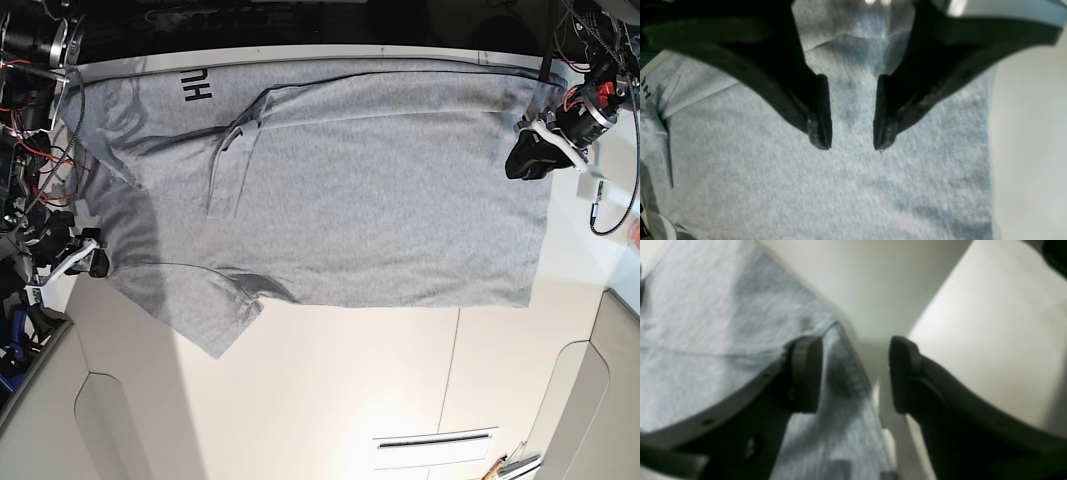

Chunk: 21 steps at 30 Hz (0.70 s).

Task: Fold the T-shirt properly
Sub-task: 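Release the right gripper and move it to the opposite edge corner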

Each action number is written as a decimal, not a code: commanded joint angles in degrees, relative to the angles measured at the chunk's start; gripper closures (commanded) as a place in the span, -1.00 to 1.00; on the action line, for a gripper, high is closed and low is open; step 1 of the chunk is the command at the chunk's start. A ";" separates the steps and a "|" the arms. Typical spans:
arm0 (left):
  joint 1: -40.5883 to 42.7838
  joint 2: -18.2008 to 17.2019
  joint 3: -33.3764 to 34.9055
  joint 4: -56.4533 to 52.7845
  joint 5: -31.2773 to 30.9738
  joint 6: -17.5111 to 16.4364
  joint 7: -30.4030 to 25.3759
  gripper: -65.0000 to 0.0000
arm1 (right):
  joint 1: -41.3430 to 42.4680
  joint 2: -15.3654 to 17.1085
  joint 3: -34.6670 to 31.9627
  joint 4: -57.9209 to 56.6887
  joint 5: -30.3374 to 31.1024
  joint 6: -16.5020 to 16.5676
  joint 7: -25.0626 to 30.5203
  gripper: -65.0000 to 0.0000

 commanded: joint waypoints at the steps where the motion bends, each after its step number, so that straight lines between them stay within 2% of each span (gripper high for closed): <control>1: -0.28 -0.81 -0.33 0.90 -1.05 -0.30 -1.01 0.24 | 1.84 0.94 -0.31 -0.35 0.87 0.33 1.03 0.02; 8: -0.26 -0.79 -0.33 0.90 -1.03 -0.30 -1.01 0.24 | 1.77 -0.20 -5.68 -1.60 1.05 1.01 1.03 0.03; 9: -0.26 -0.79 -0.33 0.90 -1.03 -0.30 -1.01 0.24 | 1.77 -0.15 -6.47 -1.57 1.03 1.01 1.03 0.11; 10: -0.28 -0.81 -0.33 0.90 -1.01 -0.30 -1.01 0.24 | 1.79 -0.15 -6.91 -1.57 1.01 1.01 1.03 0.26; 13: -0.31 -0.83 -0.33 0.90 -1.03 -0.30 -1.14 0.23 | 1.77 -0.13 -6.99 -1.57 1.01 0.98 1.03 1.00; 18: -1.11 -0.81 -0.33 0.90 -1.03 -0.30 -6.19 0.16 | 1.77 -0.15 -6.99 -1.57 1.03 0.98 1.05 1.00; 21: -4.46 -0.83 -0.33 0.87 0.17 -0.30 -6.62 0.16 | 1.75 -0.15 -7.02 -1.57 1.05 1.01 1.03 1.00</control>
